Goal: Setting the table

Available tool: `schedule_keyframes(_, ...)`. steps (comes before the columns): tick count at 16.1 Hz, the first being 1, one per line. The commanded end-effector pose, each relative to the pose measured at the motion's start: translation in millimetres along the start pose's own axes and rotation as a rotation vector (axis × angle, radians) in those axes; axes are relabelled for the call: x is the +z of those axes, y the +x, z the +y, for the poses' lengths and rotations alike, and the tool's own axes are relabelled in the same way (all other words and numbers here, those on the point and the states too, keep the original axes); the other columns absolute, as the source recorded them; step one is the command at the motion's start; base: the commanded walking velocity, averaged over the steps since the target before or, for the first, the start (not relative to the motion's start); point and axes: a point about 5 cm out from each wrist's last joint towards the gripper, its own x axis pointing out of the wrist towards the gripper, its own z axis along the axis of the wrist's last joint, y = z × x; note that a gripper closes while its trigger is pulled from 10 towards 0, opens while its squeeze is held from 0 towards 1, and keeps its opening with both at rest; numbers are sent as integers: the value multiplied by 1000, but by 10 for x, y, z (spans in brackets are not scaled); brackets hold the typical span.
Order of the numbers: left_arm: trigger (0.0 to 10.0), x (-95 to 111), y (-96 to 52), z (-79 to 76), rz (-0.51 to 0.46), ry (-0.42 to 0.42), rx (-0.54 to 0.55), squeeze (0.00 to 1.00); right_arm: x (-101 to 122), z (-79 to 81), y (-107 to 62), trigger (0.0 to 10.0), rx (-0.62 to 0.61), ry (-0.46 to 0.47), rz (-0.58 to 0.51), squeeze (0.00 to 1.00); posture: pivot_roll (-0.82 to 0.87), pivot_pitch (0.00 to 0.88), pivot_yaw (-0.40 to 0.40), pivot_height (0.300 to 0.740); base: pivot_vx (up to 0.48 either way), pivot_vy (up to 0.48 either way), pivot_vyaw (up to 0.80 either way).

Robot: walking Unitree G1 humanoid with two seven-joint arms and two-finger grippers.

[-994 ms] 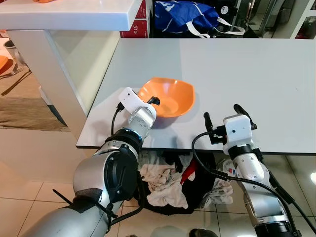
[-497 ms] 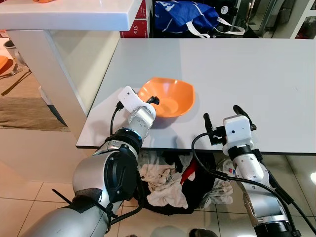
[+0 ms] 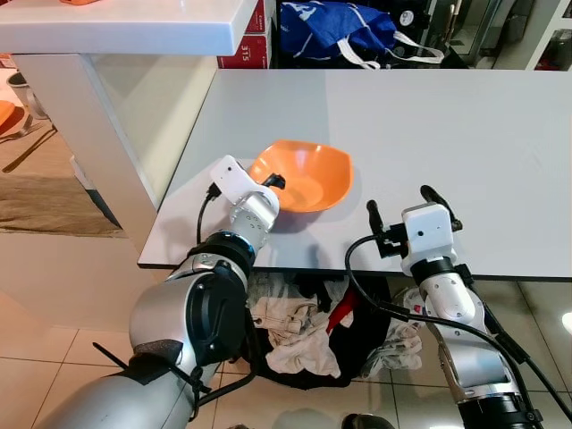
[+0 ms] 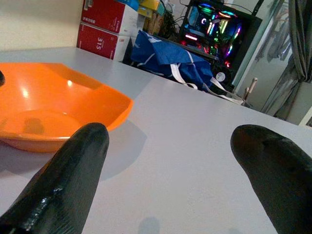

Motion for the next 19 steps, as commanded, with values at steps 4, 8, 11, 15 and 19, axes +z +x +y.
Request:
schedule_keyframes(4, 10000, 99, -3, -2, -53, 58, 2, 0, 10, 29, 33, 10000, 13, 3, -13, 0, -190, 0, 78, 740, 0, 0, 0)
schedule_keyframes(8, 10000, 155, -6, -7, -70, 81, -2, 0, 3, 38, 44, 10000, 14, 6, -14, 0, -177, 0, 74, 740, 0, 0, 0)
schedule_keyframes(11, 10000, 146, 4, 50, -53, 83, 13, 0, 2, 52, 55, 10000, 20, 8, -14, 0, -169, 0, 70, 740, 0, 0, 0)
schedule_keyframes(15, 10000, 141, 18, 138, -54, 115, 34, 0, 0, 57, 68, 10000, 21, 11, -15, 0, -162, 0, 65, 740, 0, 0, 0)
schedule_keyframes(19, 10000, 291, 15, 199, -131, 176, 38, 0, -6, 51, 87, 10000, 24, 12, -16, 0, -148, 0, 57, 740, 0, 0, 0)
